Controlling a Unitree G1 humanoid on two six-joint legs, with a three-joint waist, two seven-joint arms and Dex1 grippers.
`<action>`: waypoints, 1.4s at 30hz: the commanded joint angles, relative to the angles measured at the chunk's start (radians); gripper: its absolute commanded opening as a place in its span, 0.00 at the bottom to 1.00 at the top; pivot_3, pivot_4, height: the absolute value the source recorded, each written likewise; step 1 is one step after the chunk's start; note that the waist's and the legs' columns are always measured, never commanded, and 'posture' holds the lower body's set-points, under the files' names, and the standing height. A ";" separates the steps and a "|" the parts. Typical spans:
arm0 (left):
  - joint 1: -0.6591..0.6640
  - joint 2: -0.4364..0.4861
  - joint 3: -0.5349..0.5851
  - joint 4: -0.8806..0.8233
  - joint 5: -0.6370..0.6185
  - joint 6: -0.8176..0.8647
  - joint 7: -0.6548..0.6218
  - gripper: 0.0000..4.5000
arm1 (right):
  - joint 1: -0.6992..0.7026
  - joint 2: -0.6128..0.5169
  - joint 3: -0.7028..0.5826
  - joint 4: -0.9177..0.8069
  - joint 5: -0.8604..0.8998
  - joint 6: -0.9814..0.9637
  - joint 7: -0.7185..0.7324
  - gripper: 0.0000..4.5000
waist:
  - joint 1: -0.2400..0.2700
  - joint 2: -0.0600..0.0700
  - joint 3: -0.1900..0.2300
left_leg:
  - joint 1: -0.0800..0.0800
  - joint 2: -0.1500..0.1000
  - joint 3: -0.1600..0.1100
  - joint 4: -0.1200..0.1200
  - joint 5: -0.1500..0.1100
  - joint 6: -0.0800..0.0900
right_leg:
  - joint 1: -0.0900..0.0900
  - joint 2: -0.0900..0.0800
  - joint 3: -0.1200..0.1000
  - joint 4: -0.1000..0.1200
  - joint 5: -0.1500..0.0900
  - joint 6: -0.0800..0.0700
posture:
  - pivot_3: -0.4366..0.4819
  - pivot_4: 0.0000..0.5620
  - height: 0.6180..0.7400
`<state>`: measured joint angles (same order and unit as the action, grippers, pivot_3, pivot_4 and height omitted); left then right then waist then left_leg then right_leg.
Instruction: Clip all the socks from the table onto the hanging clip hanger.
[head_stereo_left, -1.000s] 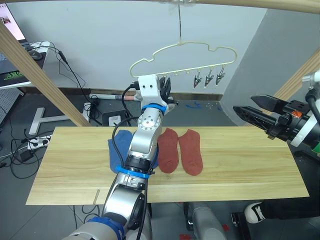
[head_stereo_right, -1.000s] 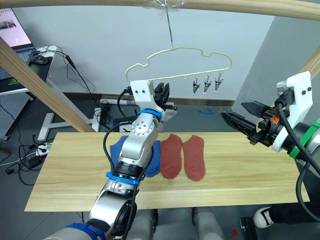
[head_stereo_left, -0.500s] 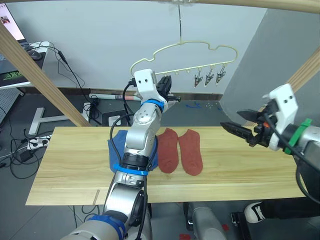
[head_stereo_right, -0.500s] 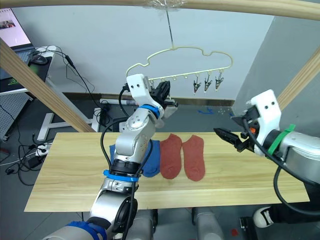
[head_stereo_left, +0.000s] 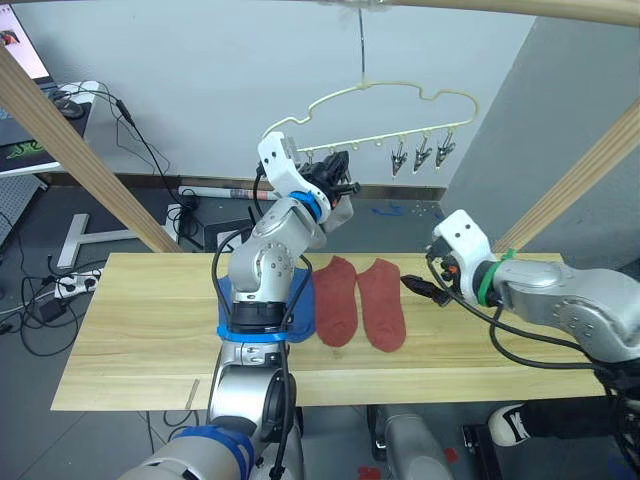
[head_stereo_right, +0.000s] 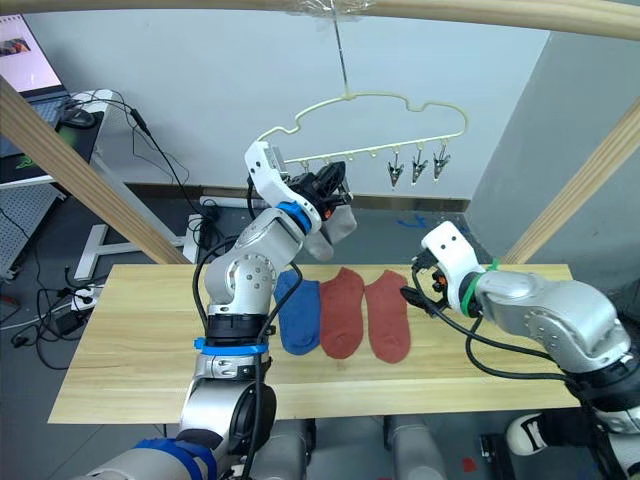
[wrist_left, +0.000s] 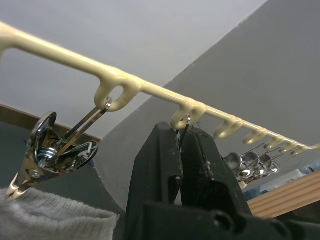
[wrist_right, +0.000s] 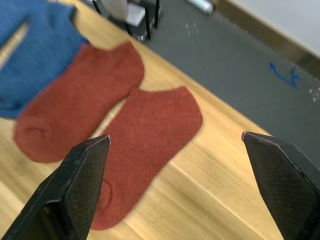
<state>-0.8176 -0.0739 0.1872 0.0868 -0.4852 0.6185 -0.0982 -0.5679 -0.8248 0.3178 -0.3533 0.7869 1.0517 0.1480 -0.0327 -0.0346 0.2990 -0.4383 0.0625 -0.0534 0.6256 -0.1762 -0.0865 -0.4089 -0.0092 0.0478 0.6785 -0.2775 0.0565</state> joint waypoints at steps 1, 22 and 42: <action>-0.025 -0.002 0.000 -0.048 -0.032 0.010 -0.002 0.03 | -0.037 0.068 0.056 0.084 -0.122 -0.028 0.067 0.98 | 0.000 0.000 0.000 | 0.000 0.000 0.000 0.000 0.000 0.000 | 0.000 0.000 0.000 0.000 0.000 -0.001 | 0.41 0.43 1.00; -0.008 -0.003 -0.008 -0.084 -0.039 0.035 0.022 0.03 | -0.172 0.344 0.158 0.615 -0.604 -0.280 0.374 0.98 | 0.002 0.000 0.000 | 0.000 0.000 0.000 -0.001 0.000 0.000 | -0.001 0.000 -0.001 0.001 0.003 -0.005 | 0.48 0.44 1.00; -0.002 -0.011 -0.006 -0.111 -0.039 0.066 0.040 0.03 | -0.162 0.473 0.121 0.886 -0.780 -0.454 0.483 0.98 | 0.004 0.000 0.000 | 0.001 0.000 -0.001 -0.001 0.000 0.000 | 0.000 0.000 -0.001 0.002 0.003 -0.005 | 0.51 0.46 1.00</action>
<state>-0.8099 -0.0803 0.1996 0.0226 -0.5093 0.6914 -0.0539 -0.7547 -0.3536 0.4467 0.5173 0.0210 0.5941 0.6129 -0.0283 -0.0344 0.2990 -0.4370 0.0625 -0.0540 0.6244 -0.1761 -0.0868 -0.4087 -0.0096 0.0468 0.6804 -0.2745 0.0516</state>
